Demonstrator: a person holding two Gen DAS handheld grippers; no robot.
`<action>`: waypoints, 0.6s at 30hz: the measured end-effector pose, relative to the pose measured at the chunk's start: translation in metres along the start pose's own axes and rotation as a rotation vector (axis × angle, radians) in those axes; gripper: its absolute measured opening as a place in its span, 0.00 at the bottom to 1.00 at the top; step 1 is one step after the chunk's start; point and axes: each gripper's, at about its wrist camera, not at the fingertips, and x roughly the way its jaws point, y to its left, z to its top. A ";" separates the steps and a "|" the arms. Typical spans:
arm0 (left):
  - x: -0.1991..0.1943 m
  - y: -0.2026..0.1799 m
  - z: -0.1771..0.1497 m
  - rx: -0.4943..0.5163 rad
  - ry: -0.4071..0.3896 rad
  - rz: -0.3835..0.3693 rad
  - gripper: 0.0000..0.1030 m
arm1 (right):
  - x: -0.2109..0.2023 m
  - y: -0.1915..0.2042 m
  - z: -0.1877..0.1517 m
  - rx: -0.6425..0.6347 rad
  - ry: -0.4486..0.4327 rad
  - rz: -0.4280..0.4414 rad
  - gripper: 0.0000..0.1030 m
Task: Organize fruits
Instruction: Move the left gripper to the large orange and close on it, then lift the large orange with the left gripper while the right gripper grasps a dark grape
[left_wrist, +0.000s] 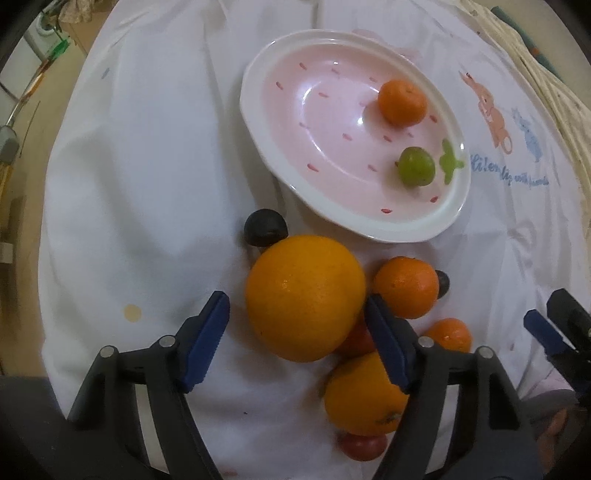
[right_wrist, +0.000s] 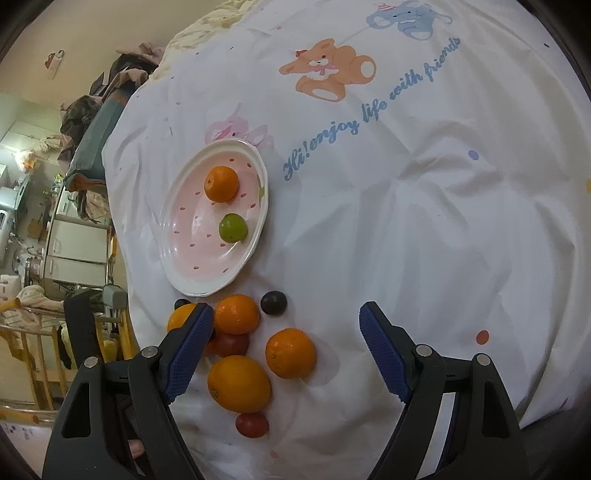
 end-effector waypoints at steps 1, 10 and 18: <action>0.000 -0.001 0.000 0.005 0.000 0.005 0.69 | 0.001 0.001 0.000 -0.005 0.003 -0.004 0.81; -0.008 -0.004 -0.004 0.040 0.012 -0.023 0.52 | 0.009 0.002 0.000 -0.021 0.023 -0.028 0.81; -0.053 0.019 -0.011 0.003 -0.060 -0.110 0.51 | 0.036 0.014 0.004 -0.084 0.087 -0.056 0.76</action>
